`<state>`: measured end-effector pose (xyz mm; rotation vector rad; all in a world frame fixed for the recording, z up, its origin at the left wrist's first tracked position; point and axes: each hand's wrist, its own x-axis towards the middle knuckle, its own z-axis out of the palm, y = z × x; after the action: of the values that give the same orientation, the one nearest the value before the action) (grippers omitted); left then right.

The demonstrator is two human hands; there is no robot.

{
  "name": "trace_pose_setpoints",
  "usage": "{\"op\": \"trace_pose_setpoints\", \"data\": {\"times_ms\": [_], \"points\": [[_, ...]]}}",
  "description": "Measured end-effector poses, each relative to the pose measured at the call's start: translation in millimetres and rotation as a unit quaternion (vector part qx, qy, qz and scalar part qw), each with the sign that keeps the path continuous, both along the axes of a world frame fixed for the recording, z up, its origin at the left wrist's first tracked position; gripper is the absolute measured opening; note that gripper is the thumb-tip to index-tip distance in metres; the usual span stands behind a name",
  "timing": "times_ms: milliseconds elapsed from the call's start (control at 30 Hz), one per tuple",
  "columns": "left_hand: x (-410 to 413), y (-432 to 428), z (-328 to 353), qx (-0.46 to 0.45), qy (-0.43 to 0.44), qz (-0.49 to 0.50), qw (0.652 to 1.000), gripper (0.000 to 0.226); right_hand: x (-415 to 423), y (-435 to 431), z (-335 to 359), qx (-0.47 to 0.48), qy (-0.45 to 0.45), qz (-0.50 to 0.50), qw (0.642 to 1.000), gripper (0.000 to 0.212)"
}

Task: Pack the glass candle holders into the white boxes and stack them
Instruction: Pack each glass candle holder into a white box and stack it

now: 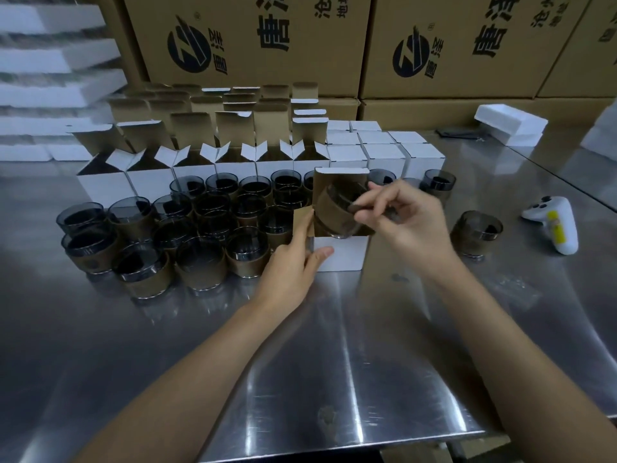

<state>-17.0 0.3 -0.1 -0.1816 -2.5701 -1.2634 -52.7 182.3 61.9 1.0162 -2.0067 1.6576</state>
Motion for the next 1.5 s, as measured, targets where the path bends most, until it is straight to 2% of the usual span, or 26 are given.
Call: {"op": "trace_pose_setpoints", "data": {"times_ms": [100,200,400,533,633,700,767,867,1033,1167,1300,1500], "points": [[2,0,1,0.011,0.009,-0.005,1.0,0.062,-6,-3,-10,0.062,0.056,-0.041,0.996,0.022],[3,0,1,0.013,0.007,-0.003,1.0,0.065,-12,-3,-15,0.114,0.073,-0.077,0.988,0.024],[1,-1,-2,0.007,-0.008,0.01,1.0,0.068,-22,-4,-26,0.25,0.099,-0.083,0.96,0.01],[1,-2,-2,-0.003,-0.009,0.014,1.0,0.069,-23,-3,-31,0.306,0.117,-0.098,0.94,0.029],[4,-2,0,-0.036,0.006,0.027,0.999,0.072,-20,-2,-32,0.249,0.105,-0.069,0.96,0.026],[8,0,2,-0.069,0.068,0.053,0.994,0.076,-19,0,-30,0.17,0.111,-0.069,0.977,0.024],[10,0,5,-0.059,0.136,0.075,0.986,0.077,-20,0,-26,0.109,0.106,-0.087,0.985,0.024],[10,-1,9,-0.063,0.187,0.092,0.976,0.075,-20,-5,-15,0.055,0.044,-0.069,0.995,0.026],[8,-1,8,-0.068,0.197,0.069,0.976,0.068,-32,-13,-5,0.065,-0.063,-0.037,0.995,0.041],[4,-1,8,-0.106,0.192,0.042,0.975,0.057,-41,-18,-10,0.049,-0.141,-0.017,0.989,0.047],[-2,-2,5,-0.159,0.201,-0.007,0.967,0.034,-55,-17,-14,0.029,-0.225,-0.037,0.973,0.042],[-7,5,13,-0.16,0.207,0.059,0.963,0.019,-60,-17,-24,0.089,-0.249,-0.046,0.963,0.044]]}}
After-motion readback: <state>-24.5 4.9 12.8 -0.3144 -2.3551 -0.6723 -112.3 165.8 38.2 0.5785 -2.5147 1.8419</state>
